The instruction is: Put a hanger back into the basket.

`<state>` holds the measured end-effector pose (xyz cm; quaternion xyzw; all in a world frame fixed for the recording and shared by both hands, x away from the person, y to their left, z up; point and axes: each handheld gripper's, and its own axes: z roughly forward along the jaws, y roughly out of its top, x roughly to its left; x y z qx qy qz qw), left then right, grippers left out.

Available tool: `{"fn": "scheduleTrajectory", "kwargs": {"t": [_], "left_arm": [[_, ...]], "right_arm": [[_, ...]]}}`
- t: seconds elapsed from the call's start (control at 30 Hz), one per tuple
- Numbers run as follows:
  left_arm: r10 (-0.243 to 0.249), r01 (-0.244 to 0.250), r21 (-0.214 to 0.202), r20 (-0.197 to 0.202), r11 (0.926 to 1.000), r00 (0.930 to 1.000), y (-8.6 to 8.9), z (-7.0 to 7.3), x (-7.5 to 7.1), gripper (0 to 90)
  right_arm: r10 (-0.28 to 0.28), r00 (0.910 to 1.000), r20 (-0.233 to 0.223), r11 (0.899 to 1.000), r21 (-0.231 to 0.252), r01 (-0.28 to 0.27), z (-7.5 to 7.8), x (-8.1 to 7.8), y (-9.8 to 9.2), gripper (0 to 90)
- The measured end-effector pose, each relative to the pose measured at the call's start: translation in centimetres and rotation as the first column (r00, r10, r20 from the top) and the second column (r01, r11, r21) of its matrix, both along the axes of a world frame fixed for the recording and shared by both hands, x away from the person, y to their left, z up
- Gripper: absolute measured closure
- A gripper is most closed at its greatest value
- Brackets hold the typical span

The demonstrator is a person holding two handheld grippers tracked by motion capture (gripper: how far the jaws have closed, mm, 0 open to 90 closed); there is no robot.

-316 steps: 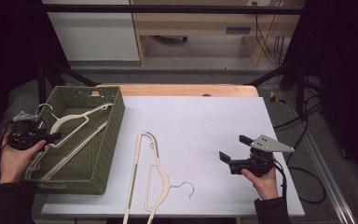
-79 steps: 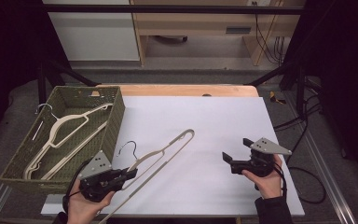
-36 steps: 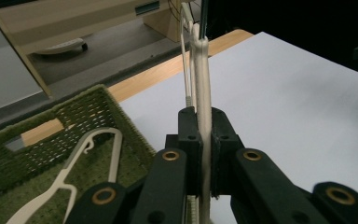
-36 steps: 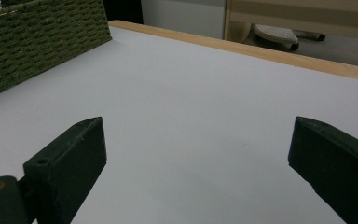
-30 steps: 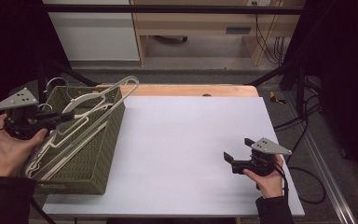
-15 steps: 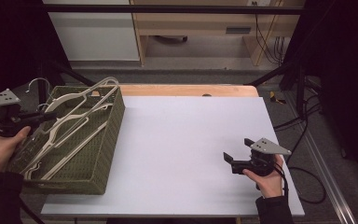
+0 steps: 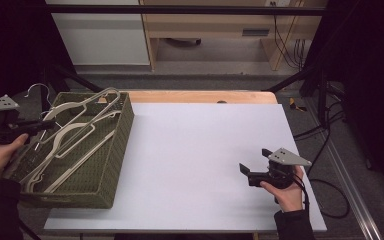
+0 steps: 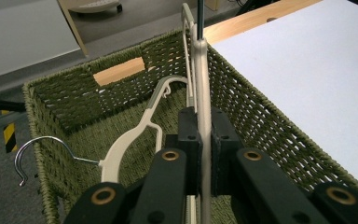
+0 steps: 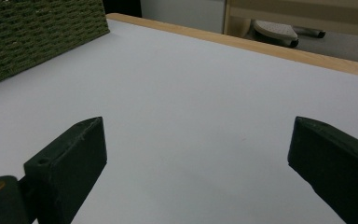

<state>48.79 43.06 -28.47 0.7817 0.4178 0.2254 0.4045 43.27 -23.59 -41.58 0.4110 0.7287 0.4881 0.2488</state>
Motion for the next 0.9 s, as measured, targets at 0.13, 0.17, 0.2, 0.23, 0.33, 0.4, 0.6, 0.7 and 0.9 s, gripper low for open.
{"fn": "scheduleTrajectory", "kwargs": {"t": [0.13,0.17,0.2,0.23,0.33,0.4,0.6,0.7,0.9], "left_arm": [[0.004,-0.003,0.036,-0.021,0.9993,0.9998,-0.6,-0.3,0.5,85.1],[0.003,-0.002,0.049,-0.028,0.9988,0.9996,-0.8,-0.3,0.7,85.1],[-0.002,0.005,0.074,-0.032,0.9972,0.9995,-1.0,-0.4,0.9,85.2],[0.001,0.002,0.083,-0.036,0.9965,0.9994,-1.2,-0.5,1.1,85.3],[0.004,-0.001,0.067,-0.05,0.9977,0.9987,-1.6,-1.2,1.8,85.3],[0.001,0.003,0.051,-0.062,0.9987,0.9981,-1.8,-1.7,2.0,85.3],[-0.001,0.004,0.025,-0.11,0.9997,0.9939,-2.3,-4.7,2.3,85.3],[0.012,-0.011,0.008,-0.139,0.9999,0.9902,-2.1,-6.0,2.3,85.3],[0.019,-0.029,-0.057,-0.177,0.9979,0.984,-1.4,-7.5,2.2,84.7]], "right_arm": [[-0.002,1.0,0.001,1.0,0.001,0.002,0.0,0.0,0.0,5.2],[-0.003,1.0,0.001,1.0,0.003,0.003,0.0,0.0,0.0,5.2],[-0.003,1.0,0.001,1.0,0.003,0.003,0.0,0.0,0.0,5.2],[-0.002,1.0,0.0,1.0,0.001,0.002,0.0,0.0,0.0,5.2],[0.001,1.0,-0.001,1.0,0.0,-0.001,-0.1,0.0,0.1,5.2],[0.001,1.0,0.001,1.0,0.0,-0.001,0.0,0.0,0.0,5.2],[-0.002,1.0,0.005,1.0,0.007,0.002,0.0,-0.1,-0.1,5.4],[-0.001,1.0,0.005,1.0,0.004,0.001,0.0,0.0,0.0,5.4],[-0.003,1.0,0.002,1.0,0.003,0.003,0.0,0.0,0.0,5.6]]}}
